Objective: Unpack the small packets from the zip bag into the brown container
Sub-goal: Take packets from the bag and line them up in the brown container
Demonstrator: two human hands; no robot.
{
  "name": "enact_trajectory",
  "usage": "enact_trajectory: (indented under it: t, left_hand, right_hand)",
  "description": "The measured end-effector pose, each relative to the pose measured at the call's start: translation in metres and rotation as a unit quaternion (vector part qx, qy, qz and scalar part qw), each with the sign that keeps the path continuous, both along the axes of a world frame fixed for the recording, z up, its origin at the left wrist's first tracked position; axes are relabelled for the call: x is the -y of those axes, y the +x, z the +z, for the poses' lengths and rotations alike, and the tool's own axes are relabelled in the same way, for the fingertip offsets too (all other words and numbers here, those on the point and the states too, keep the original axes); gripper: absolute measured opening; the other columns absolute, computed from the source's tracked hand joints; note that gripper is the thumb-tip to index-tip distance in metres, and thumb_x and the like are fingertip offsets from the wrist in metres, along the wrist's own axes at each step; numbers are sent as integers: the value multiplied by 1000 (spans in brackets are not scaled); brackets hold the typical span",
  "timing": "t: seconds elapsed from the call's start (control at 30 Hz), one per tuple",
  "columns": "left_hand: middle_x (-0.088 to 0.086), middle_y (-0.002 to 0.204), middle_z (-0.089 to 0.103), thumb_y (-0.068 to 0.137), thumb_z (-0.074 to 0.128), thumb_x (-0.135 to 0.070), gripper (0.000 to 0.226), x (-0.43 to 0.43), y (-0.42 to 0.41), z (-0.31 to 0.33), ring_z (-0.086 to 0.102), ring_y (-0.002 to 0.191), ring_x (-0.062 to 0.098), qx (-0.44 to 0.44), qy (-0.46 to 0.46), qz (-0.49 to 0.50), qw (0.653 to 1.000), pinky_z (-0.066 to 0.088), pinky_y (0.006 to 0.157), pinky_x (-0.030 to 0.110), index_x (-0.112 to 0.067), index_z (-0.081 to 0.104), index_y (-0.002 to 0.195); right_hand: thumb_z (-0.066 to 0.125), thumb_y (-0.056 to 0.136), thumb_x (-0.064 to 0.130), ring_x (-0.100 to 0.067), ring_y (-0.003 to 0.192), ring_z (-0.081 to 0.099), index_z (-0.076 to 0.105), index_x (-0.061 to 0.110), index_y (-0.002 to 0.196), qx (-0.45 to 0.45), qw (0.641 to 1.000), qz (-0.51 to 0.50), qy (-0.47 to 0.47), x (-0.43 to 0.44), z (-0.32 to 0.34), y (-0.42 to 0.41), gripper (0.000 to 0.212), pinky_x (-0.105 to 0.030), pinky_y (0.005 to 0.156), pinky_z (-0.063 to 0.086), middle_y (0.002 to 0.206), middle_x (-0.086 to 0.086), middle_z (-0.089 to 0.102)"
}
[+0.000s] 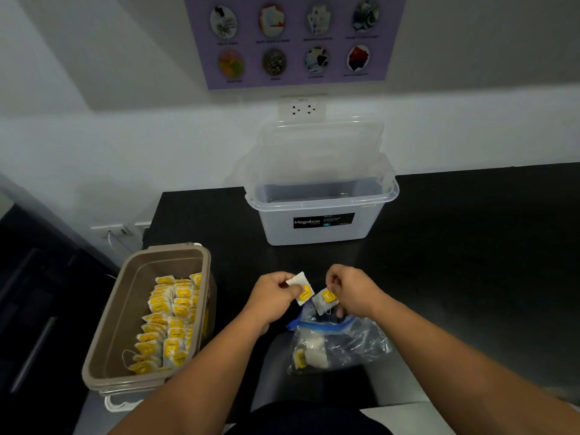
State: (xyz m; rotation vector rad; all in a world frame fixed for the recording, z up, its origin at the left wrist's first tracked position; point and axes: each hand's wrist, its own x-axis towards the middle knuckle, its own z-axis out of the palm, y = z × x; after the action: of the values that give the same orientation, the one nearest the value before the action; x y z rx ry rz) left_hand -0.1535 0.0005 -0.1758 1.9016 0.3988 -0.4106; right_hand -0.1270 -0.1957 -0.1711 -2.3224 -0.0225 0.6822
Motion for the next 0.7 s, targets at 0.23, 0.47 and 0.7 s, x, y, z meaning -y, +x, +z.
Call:
enact_trajectory:
  t: [0.23, 0.47, 0.7]
  left_hand:
    - [16, 99, 74, 102, 58, -12, 17, -13, 9, 37, 76, 80, 27, 13, -203, 69, 977, 63, 71, 36, -8, 61, 119]
    - [11, 91, 74, 90, 72, 0, 29, -69, 0, 97, 65, 64, 14, 79, -105, 13, 991, 56, 58, 24, -8, 64, 116]
    - [-8, 71, 69, 74, 89, -24, 22, -175, -7, 130, 66, 64, 9, 96, 299, -121, 942, 51, 61, 24, -27, 68, 78]
  right_hand:
    - [49, 104, 4, -14, 58, 60, 63, 21, 99, 21, 995, -56, 84, -15, 8, 8, 22, -24, 54, 50, 76, -8, 63]
    - [60, 100, 2, -13, 82, 68, 66, 18, 106, 56, 977, -72, 194, -54, 41, 17, 18, -19, 66, 57, 96, -2, 69]
    - [54, 101, 0, -23, 77, 77, 66, 13, 102, 33, 963, -47, 263, -103, 81, 12, 18, -30, 68, 60, 104, -19, 69]
